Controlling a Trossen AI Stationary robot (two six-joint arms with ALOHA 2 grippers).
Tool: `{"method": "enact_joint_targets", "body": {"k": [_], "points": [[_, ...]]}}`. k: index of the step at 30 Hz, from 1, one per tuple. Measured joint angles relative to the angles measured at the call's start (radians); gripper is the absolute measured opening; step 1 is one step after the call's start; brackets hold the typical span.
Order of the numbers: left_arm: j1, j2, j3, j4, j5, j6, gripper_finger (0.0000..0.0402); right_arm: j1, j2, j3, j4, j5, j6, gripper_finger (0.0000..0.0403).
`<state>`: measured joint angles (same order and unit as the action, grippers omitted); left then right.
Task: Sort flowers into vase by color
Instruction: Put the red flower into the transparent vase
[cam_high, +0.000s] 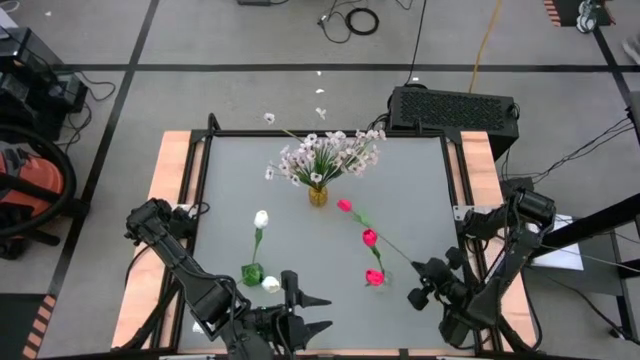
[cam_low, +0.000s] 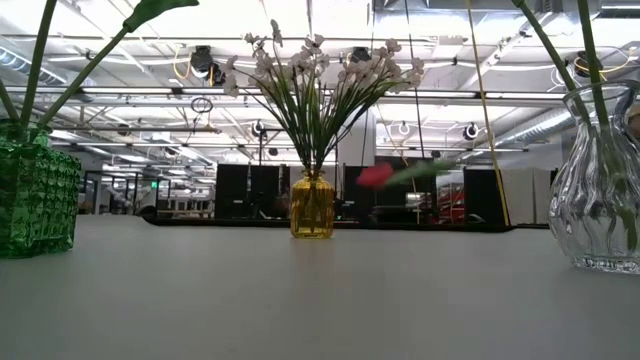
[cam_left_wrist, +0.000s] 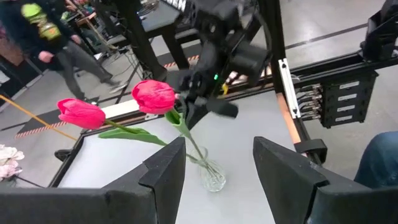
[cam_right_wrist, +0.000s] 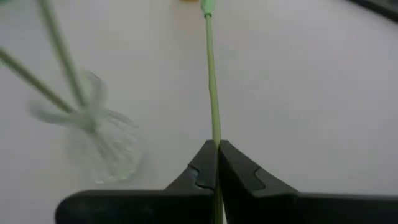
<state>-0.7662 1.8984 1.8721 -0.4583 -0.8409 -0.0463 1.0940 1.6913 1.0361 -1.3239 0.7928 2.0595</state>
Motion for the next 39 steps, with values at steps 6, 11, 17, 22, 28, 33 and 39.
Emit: {"method": "enact_joint_targets", "body": {"k": [6,11,17,22,28,33,39], "points": [[0.005,0.0,0.0,0.0,-0.005,0.0,0.0196,0.055,-0.001,0.181,-0.237,0.01,0.1,0.0],[0.006,0.0,0.0,0.004,-0.036,0.0,0.0196,0.085,-0.012,0.269,-0.248,0.079,0.069,0.0],[0.005,0.0,0.0,0.008,-0.088,0.0,0.0196,0.096,-0.011,0.341,-0.246,0.249,0.034,0.0],[0.005,-0.004,0.0,0.019,-0.162,0.008,0.0196,0.063,-0.02,0.391,-0.247,0.395,-0.069,0.0],[0.004,-0.043,0.0,0.025,-0.26,0.013,0.0196,0.016,-0.07,0.432,-0.247,0.581,-0.229,0.0],[0.001,-0.092,0.0,0.023,-0.34,0.078,0.0196,0.006,-0.125,0.446,-0.235,0.719,-0.363,0.0],[0.046,-0.168,0.0,0.062,-0.175,0.086,0.0196,0.026,-0.158,0.446,-0.103,0.779,-0.605,0.0]]}}
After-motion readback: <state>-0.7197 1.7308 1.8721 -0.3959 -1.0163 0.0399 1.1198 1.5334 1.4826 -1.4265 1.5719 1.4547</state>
